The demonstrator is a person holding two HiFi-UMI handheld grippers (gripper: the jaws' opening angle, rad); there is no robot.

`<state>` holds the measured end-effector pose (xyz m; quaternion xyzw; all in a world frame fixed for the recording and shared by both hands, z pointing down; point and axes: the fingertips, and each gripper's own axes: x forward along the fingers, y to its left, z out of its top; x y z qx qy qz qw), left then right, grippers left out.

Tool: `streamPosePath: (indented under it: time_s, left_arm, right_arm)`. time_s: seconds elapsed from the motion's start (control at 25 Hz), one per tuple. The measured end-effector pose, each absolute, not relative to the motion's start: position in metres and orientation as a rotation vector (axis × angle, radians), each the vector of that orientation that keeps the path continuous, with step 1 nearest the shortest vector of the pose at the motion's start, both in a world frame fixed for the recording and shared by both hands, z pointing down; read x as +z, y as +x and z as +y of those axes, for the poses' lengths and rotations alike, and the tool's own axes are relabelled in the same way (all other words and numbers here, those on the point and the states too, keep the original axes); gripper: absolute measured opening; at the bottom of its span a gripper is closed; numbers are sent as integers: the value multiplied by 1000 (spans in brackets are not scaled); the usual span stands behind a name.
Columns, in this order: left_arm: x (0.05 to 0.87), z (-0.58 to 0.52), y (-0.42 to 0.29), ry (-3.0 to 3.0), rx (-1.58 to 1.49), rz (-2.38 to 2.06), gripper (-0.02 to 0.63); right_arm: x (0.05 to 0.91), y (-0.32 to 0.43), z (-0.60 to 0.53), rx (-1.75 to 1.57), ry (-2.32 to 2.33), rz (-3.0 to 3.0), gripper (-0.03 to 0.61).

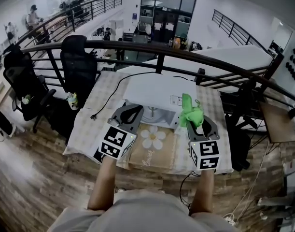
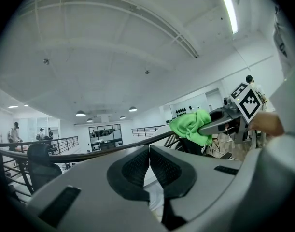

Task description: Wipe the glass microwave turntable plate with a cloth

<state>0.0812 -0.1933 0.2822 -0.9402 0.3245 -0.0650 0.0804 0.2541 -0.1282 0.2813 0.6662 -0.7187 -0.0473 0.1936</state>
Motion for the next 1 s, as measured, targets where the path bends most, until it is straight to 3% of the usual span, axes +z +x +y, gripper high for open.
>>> streamPosePath:
  time_s: [1.0]
  left_arm:
    - [295, -203, 70, -2817, -240, 1016, 20]
  right_arm:
    - [300, 250, -138, -88, 1827, -2033, 173]
